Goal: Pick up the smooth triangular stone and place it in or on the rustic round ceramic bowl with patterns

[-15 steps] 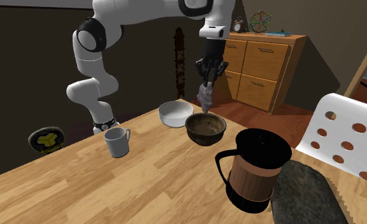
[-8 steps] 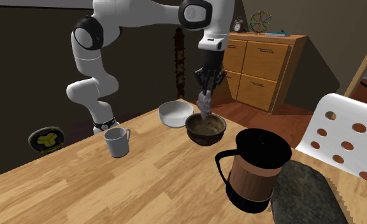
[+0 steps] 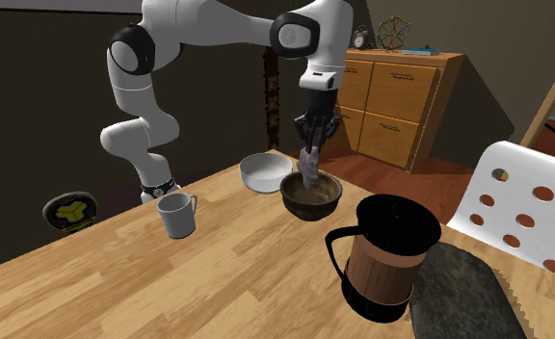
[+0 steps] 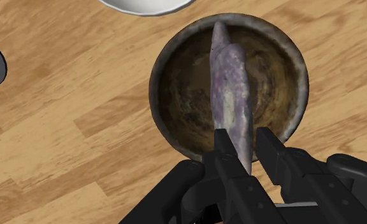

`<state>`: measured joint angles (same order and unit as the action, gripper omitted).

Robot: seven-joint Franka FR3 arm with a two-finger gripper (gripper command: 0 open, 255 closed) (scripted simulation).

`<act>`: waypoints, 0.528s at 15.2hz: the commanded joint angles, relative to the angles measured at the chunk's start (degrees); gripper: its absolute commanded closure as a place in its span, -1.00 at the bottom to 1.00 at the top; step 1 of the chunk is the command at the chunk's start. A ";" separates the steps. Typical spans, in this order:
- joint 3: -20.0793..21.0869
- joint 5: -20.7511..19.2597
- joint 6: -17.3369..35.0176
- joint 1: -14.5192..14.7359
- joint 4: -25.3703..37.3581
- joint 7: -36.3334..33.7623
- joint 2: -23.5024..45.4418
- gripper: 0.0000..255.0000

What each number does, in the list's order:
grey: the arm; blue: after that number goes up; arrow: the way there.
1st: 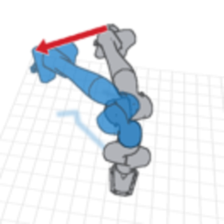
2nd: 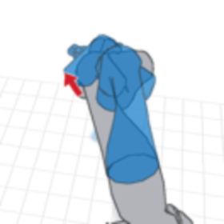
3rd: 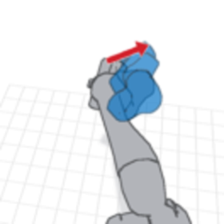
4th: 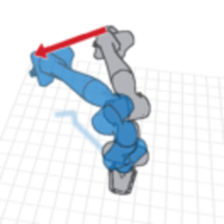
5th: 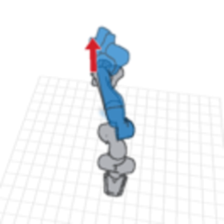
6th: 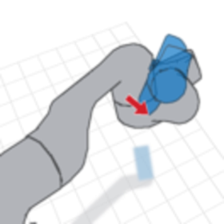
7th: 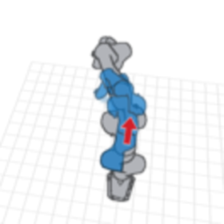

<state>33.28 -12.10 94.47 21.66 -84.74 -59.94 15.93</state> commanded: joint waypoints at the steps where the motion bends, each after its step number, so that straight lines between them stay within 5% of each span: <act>1: 0.00 -0.02 0.04 0.02 0.01 -0.03 0.02 1.00; 4: 0.00 -0.02 0.04 0.02 0.01 -0.03 0.02 1.00; 5: 0.00 -0.02 0.05 0.02 0.00 -0.03 0.01 -1.00; 8: 0.00 -0.01 0.05 0.02 -0.01 -0.02 0.01 -1.00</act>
<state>33.28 -12.11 94.52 21.67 -84.75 -59.97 15.94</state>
